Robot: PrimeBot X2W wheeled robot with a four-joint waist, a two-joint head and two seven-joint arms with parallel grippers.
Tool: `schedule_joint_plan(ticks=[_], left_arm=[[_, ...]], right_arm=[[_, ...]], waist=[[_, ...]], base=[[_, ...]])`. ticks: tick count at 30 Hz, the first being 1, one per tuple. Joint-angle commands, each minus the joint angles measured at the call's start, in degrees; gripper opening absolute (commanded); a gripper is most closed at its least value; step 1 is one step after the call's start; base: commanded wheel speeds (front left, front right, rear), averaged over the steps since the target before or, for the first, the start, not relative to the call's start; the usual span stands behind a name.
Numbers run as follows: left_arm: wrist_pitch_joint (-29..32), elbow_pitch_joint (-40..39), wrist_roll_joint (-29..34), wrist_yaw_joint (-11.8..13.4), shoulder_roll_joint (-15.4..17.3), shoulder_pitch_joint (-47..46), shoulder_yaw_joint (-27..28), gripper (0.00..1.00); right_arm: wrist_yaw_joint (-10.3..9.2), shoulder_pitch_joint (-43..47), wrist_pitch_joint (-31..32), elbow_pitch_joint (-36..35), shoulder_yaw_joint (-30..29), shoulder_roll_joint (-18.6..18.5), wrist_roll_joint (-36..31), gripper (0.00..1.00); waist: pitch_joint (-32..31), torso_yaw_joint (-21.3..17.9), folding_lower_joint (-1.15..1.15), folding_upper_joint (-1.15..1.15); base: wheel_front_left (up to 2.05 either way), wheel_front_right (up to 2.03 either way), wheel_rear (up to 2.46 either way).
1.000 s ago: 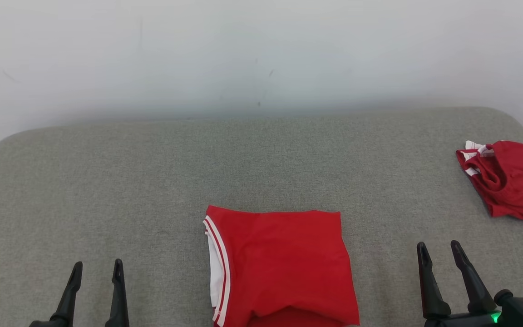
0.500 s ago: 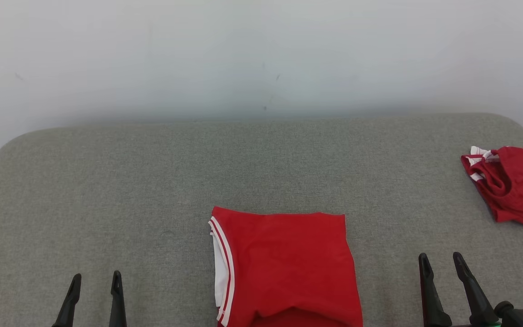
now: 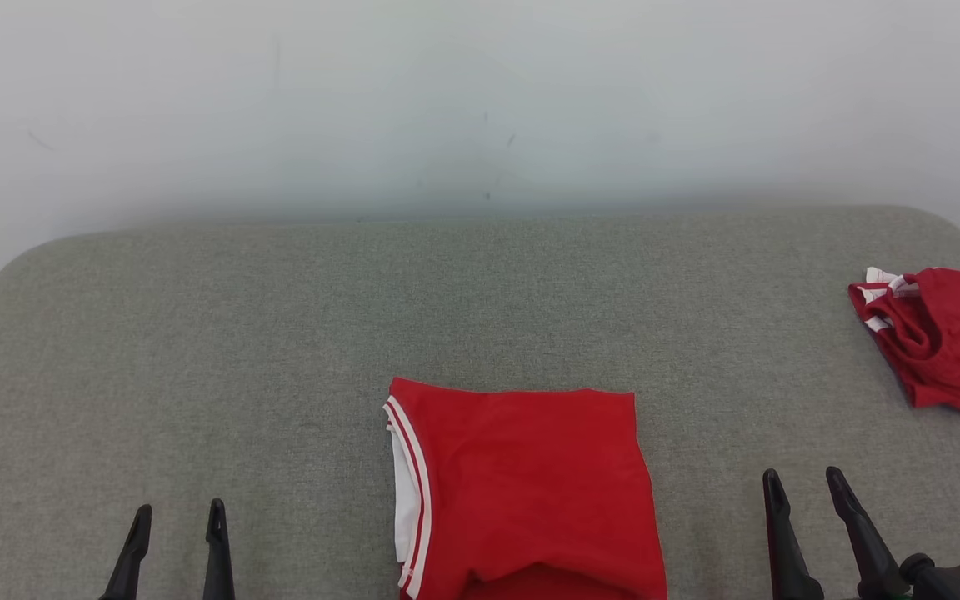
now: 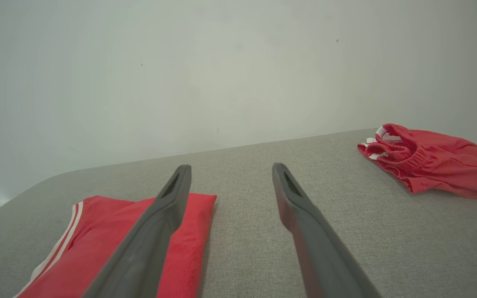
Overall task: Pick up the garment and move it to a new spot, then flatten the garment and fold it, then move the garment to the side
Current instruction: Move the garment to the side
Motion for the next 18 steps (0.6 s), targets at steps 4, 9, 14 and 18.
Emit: schedule_joint_plan(ticks=[4, 9, 14, 18], left_arm=[[0.01, 0.08, 0.37, 0.42, 0.00, 0.72, -0.04, 1.00], [0.01, -0.29, -0.01, 0.92, -0.01, 0.89, -0.14, 1.00], [0.01, -0.41, -0.20, 1.29, 0.00, 0.27, -0.81, 1.00], [0.01, -0.60, -0.13, 1.34, 0.00, -1.10, -1.36, 1.00]], right_arm=[[-0.16, 0.64, 0.13, 0.45, 0.18, 0.16, -0.48, 1.00], [-0.16, -2.05, 1.19, 1.59, 2.28, -1.53, -0.69, 1.00], [-0.16, -7.64, 4.22, 5.93, 6.20, -3.47, 0.29, 1.00], [-0.16, -13.35, 5.79, 10.88, 8.73, -4.09, 0.93, 1.00]], waist=[[-0.06, 0.03, 0.00, 0.00], [0.23, -0.32, 0.00, 0.00], [1.11, -0.26, 0.00, 0.00], [2.57, 0.58, 0.00, 0.00]], base=[[0.00, 0.00, 0.00], [0.00, 0.00, 0.00], [0.00, 0.00, 0.00], [0.00, 0.00, 0.00]])
